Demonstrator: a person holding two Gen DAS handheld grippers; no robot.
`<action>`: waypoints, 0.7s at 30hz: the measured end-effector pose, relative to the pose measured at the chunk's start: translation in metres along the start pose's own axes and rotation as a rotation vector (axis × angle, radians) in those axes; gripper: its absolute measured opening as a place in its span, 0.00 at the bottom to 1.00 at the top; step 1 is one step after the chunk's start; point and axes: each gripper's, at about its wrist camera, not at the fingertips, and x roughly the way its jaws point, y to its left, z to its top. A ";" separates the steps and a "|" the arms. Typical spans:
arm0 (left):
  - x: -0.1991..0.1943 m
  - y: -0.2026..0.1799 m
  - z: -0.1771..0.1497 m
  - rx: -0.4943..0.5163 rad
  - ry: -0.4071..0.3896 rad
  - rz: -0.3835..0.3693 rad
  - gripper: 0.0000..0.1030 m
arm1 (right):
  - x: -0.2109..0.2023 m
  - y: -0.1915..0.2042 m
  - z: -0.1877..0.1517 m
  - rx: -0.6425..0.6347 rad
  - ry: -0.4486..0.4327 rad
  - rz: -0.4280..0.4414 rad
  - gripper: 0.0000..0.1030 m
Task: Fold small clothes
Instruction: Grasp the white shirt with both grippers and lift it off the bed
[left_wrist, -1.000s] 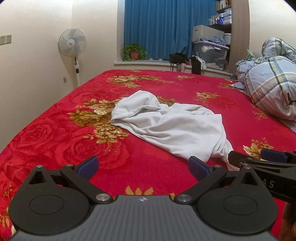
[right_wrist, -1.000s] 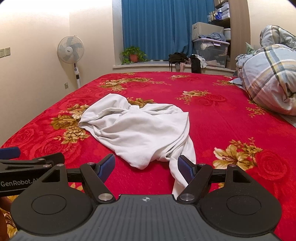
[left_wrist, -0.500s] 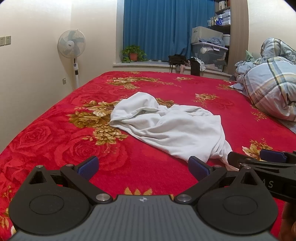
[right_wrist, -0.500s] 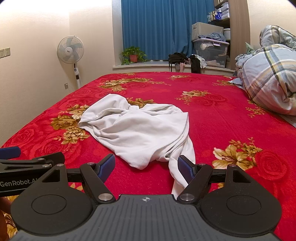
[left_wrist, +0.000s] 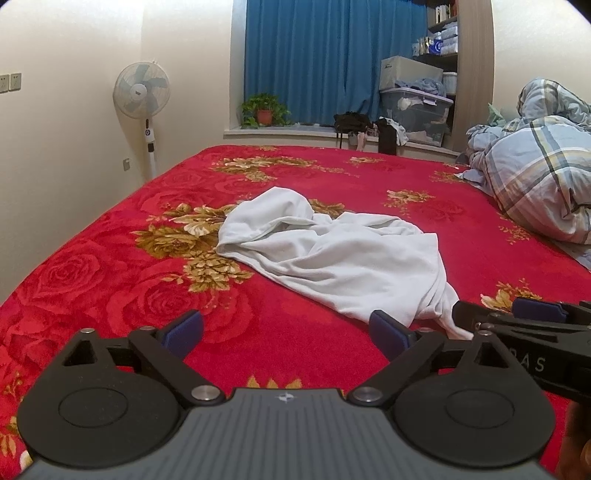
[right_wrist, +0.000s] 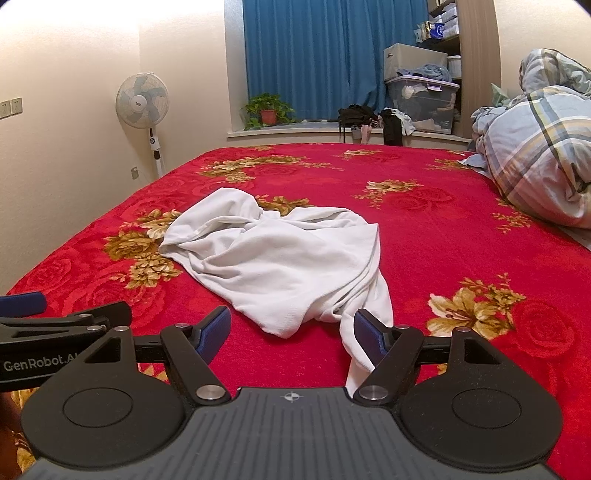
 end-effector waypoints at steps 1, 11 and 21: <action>0.000 -0.001 0.000 0.004 -0.003 0.000 0.83 | -0.001 0.000 0.000 0.001 -0.006 0.001 0.65; 0.033 0.007 0.002 0.013 0.061 -0.014 0.39 | -0.007 -0.017 0.009 0.055 -0.012 0.030 0.52; 0.164 -0.004 0.010 -0.179 0.228 -0.098 0.46 | -0.012 -0.046 0.013 0.062 -0.013 0.053 0.53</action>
